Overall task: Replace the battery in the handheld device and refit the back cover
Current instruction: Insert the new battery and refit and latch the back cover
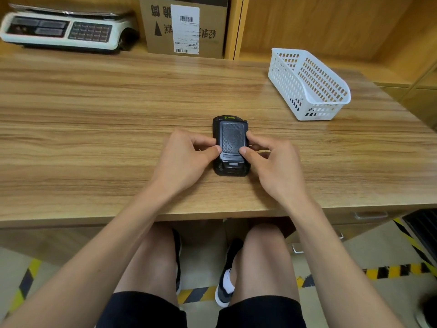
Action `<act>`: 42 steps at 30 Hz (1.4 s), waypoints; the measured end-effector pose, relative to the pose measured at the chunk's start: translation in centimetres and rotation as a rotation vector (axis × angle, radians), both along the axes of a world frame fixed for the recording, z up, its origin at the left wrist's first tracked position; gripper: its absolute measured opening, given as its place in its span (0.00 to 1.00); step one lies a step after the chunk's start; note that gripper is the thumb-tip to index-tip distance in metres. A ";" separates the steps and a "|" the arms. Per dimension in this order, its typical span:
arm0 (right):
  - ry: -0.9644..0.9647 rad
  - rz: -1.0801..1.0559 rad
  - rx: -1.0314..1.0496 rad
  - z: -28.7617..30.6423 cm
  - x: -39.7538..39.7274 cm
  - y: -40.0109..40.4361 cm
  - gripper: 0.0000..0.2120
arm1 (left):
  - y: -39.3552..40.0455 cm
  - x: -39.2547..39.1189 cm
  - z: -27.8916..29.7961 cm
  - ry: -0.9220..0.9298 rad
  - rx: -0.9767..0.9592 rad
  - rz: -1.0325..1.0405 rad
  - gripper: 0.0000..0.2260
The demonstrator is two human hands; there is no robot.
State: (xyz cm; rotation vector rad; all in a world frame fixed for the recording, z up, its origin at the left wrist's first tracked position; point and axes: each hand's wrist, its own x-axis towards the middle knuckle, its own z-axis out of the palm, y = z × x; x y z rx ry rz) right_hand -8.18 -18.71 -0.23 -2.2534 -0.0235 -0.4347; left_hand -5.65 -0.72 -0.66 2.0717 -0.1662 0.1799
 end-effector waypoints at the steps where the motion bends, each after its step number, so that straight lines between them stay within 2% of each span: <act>1: -0.002 0.002 -0.018 0.0 -0.1 0.1 0.15 | 0.0 0.0 -0.1 0.004 0.000 0.003 0.07; 7: -0.002 -0.023 -0.143 -0.2 -0.9 0.4 0.16 | -0.1 -0.5 -0.3 -0.007 0.054 0.016 0.07; 13: -0.025 -0.029 -0.236 -0.8 -1.4 0.7 0.14 | -0.3 -1.1 -0.6 -0.079 0.186 0.018 0.09; 22: -0.036 -0.033 -0.305 -1.1 -1.4 0.9 0.14 | -0.5 -1.4 -1.0 -0.162 0.252 0.020 0.09; 29: -0.029 -0.012 -0.309 -0.9 -1.1 0.6 0.13 | -0.4 -1.0 -0.6 -0.234 0.412 0.026 0.14; 37: -0.046 0.010 -0.265 0.0 -0.1 0.3 0.08 | -0.7 1.6 1.1 -0.124 0.406 0.041 0.20; 42: 0.028 -0.007 -0.172 0.7 2.2 -0.8 0.13 | -0.7 3.9 1.5 -0.017 0.364 -0.018 0.22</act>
